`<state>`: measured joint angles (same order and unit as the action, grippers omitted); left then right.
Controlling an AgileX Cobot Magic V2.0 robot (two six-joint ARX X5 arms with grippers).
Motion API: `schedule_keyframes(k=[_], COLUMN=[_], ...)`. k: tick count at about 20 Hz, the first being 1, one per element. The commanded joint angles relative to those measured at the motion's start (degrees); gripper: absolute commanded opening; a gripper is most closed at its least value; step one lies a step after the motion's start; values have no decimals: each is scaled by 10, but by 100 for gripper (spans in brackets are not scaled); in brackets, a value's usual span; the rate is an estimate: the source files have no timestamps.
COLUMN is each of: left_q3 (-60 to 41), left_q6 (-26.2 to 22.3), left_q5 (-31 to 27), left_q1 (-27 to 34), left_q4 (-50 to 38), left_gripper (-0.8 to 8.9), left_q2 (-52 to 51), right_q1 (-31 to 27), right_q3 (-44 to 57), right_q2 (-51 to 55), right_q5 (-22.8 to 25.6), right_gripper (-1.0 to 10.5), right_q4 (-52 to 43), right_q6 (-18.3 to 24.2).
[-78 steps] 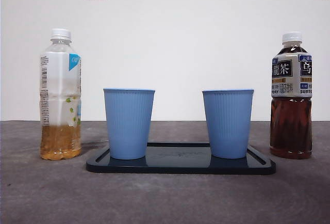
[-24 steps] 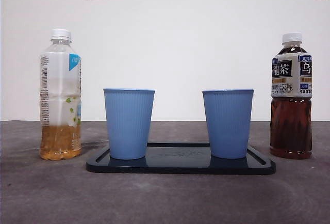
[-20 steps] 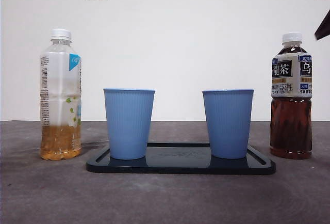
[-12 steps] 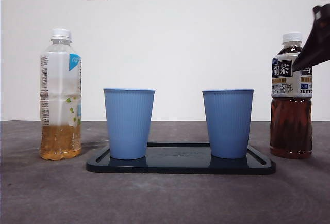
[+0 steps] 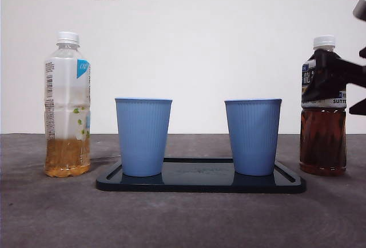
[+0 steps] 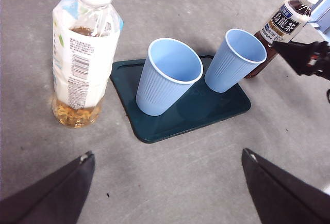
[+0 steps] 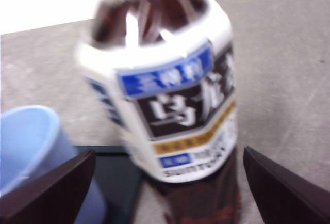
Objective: Pour the drink into the cup
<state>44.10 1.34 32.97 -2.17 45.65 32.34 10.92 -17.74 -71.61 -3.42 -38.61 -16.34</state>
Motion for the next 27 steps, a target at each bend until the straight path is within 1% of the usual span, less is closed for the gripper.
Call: schedule_keyframes(k=[1,4,8,10,14,17,19,21,23,25,26,27], left_q3=[13,13,13,13,13,13,13,13,13,13,13,13], left_q6=[-7,-7,-7,-7,-7,-7,-7,-7,-8,-8,-8,-8], left_q5=[3,3,3,3,3,3,3,3,3,3,3,3], left_q1=[-2,-2,-2,-2,-2,-2,-2,-2,-2,-2,-2,-2], left_q4=[-5,-5,-5,-5,-5,-5,-5,-7,-7,-7,-7,-7], left_gripper=[460,460,460,460,460,460,460,460,460,460,460,460], left_q2=[2,2,2,2,2,2,2,2,2,2,2,2], right_q1=[1,1,1,1,1,1,1,1,1,1,2,2], right_q3=[-4,-5,-15,-19,-19,-19,-19,-22,-45,-82,-106,-135], right_q2=[-36,-74,-110,-115,-115,-104,-78,-36,12,52,69,84], right_q5=[5,17,23,24,24,19,20,26,36,40,50,54], right_gripper=[460,459,446,335,196,190,189,188,164,147,143,143], right_q4=[-42,-93,-125,-135,-141,-133,-108,-65,24,123,174,231], right_q6=[5,5,5,5,9,16,28,53,88,134,156,186])
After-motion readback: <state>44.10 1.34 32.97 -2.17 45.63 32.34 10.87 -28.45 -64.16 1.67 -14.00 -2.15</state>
